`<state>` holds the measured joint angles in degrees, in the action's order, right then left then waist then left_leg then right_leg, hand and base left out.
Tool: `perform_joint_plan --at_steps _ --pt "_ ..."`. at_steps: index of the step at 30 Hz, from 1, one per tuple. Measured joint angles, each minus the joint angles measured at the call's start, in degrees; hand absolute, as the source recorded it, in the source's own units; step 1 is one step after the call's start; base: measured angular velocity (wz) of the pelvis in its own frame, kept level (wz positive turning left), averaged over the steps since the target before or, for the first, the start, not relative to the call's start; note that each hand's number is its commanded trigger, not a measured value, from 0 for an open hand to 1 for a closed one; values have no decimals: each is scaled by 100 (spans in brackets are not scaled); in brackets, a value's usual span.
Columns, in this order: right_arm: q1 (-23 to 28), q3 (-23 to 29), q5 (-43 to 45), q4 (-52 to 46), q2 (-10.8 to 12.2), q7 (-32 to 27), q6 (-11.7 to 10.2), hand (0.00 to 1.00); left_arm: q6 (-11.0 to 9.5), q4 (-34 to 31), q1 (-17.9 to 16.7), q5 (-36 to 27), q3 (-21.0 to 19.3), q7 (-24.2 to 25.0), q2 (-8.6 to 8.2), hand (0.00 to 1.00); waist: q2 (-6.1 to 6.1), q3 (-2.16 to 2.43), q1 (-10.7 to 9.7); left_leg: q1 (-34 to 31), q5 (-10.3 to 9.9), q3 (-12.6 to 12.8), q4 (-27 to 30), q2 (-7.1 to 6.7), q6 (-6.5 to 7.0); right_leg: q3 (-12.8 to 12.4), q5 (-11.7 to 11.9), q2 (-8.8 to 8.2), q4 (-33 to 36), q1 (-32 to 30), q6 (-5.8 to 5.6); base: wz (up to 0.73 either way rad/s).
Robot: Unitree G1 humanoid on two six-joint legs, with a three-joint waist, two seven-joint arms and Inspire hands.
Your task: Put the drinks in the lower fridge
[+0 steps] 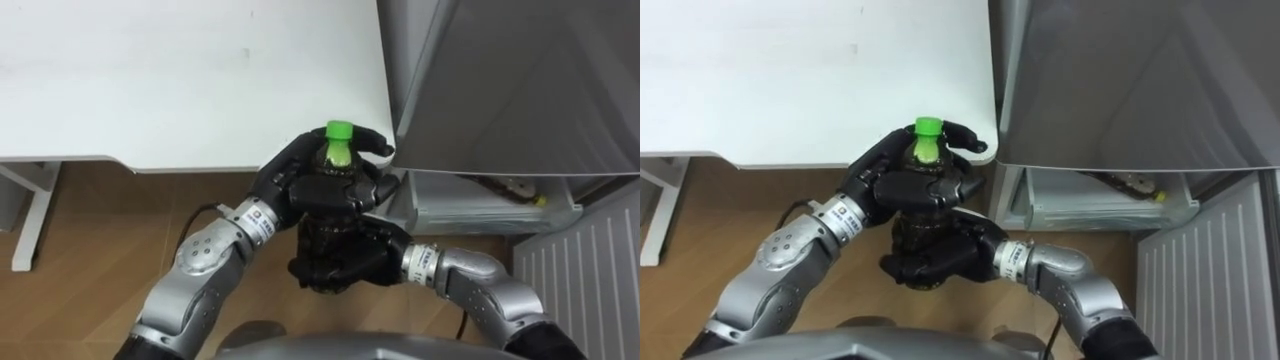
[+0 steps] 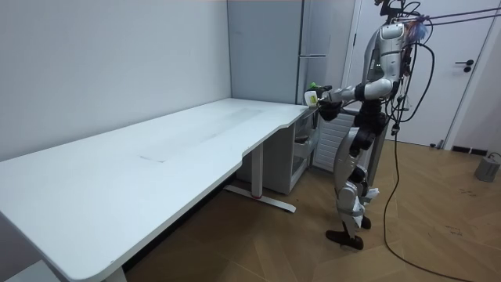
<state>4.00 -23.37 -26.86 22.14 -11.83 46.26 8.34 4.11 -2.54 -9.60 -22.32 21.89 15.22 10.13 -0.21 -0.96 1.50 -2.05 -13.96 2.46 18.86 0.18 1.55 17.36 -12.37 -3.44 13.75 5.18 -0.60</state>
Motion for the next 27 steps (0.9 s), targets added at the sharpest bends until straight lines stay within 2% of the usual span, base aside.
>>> perform_joint_plan --at_steps 4,8,10,12,19,20,21,27 --pt "-2 87 -4 0 62 18 -228 100 -54 -290 -2 259 -29 -109 54 0 -53 -24 13 153 0 3 -33 -5 0 -9 0 2 -23 143 0 0" --pt "-11 232 27 -64 119 149 -519 100 -97 -654 -2 620 -100 -119 43 0 -67 -18 38 169 0 -3 -24 -1 0 -14 0 7 -34 163 0 0" --pt "-26 244 11 -65 122 197 -587 100 -107 -724 -2 647 -113 -116 46 0 -55 -10 38 178 0 -3 -22 2 0 -19 1 8 -31 164 1 0" --pt "-28 268 9 -58 123 238 -592 100 -126 -731 -2 674 -113 -116 33 0 -32 1 41 194 0 -3 -21 2 0 -22 2 8 -30 173 2 0" --pt "-26 275 -33 -47 122 300 -599 100 -151 -758 -2 712 -111 -117 37 0 69 -11 11 239 -1 -13 -26 4 0 -25 2 10 -26 220 2 0" --pt "-25 275 -35 -47 122 310 -599 100 -157 -759 -3 720 -111 -117 38 73 81 -8 5 239 -1 -13 -26 4 0 -25 2 10 -25 219 2 0" --pt "-23 277 -35 -47 122 311 -599 100 -158 -759 -2 723 -111 -117 38 100 85 -6 2 240 -1 -13 -26 4 -1 -25 2 10 -24 219 2 0" --pt "-23 277 -55 -43 124 315 -599 100 -176 -761 -2 764 -111 -117 33 100 86 -5 14 256 -1 -11 -23 3 0 -33 2 10 -21 216 2 0"
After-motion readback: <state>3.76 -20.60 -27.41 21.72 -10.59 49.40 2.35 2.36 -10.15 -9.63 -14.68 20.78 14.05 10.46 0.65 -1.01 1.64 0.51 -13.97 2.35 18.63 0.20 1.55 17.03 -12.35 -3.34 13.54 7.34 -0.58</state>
